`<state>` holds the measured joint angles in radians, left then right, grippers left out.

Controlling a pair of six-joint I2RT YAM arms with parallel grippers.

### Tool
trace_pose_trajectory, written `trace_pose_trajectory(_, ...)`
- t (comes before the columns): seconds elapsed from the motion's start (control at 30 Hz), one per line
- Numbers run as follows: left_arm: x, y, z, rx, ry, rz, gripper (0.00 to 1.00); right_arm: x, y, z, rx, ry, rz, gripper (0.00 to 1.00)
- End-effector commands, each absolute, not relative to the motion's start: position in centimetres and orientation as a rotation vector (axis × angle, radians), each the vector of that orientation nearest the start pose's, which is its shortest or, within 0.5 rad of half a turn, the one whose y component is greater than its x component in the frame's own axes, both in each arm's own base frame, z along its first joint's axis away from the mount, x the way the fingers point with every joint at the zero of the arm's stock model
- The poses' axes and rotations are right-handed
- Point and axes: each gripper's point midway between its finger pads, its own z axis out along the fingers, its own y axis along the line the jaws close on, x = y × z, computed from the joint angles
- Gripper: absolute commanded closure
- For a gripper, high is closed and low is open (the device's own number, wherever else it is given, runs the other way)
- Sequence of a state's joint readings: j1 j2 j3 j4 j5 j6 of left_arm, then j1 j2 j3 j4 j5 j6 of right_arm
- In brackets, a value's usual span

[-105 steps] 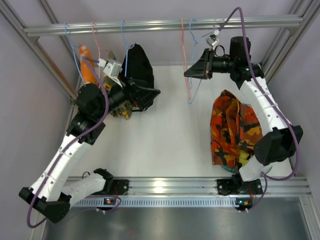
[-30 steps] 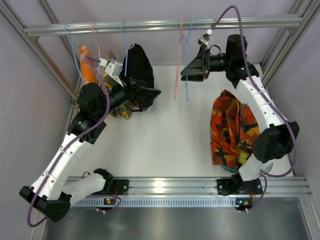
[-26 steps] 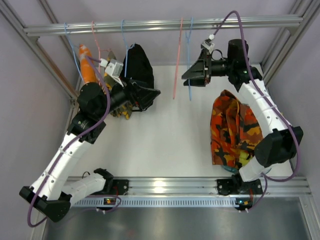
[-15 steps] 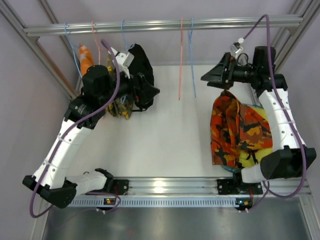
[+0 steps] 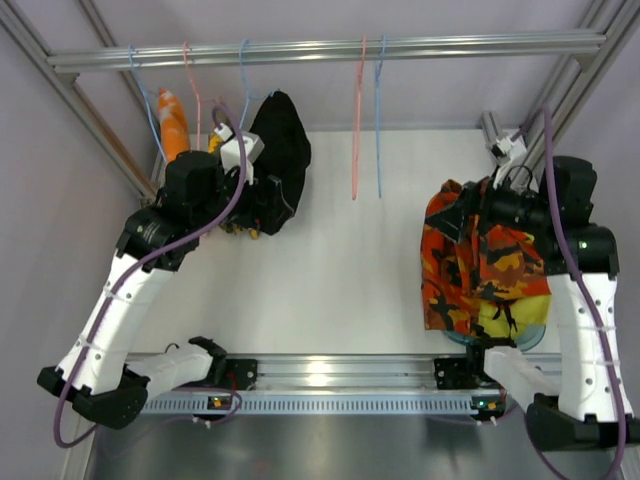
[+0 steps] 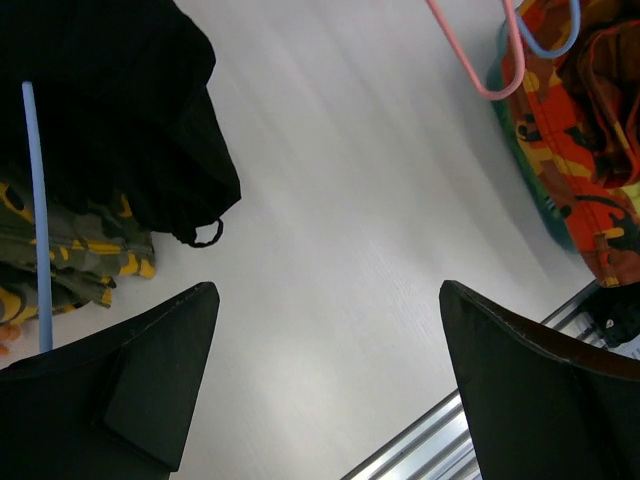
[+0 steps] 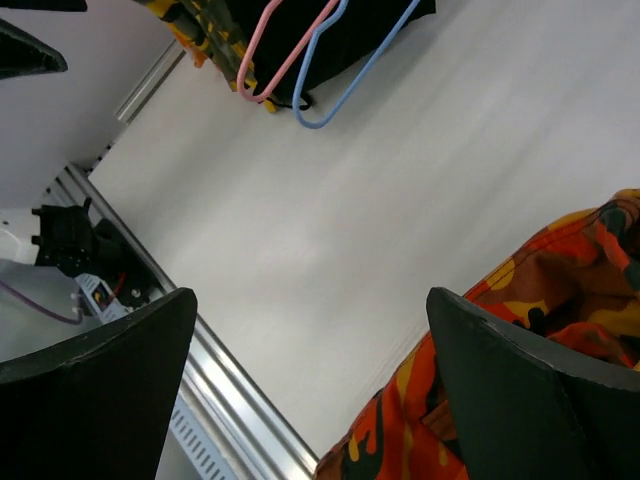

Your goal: Remove the trousers from the hanger

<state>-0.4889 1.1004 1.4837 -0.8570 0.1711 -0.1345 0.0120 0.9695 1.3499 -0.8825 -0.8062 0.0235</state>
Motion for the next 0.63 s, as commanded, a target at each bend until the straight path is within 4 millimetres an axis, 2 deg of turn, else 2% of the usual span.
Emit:
trace_pose_trajectory(0.0,23.9,-15.1,33.1,0.479,2.062,-0.459,0.02,20.8,12.2,32.7,-0.563,1.933,0.754,0.01)
trace_pose_trajectory(0.17,23.0,-12.7,32.8,0.425,2.036,-0.38,0.02,18.6,11.8,32.0,-0.592,1.9,0.693,0.01)
trace_pose_trajectory(0.3,22.6,-10.9,32.6,0.376,2.022,-0.334,0.02,17.8,11.6,31.6,-0.588,1.887,0.672,0.01)
trace_pose_trajectory(0.47,22.0,-10.5,32.3,0.35,2.023,-0.36,0.02,17.4,12.0,31.4,-0.57,1.887,0.718,0.01)
trace_pose_trajectory(0.6,21.9,-10.4,33.1,0.335,2.008,-0.382,0.02,17.3,12.1,31.7,-0.565,1.883,0.729,0.01)
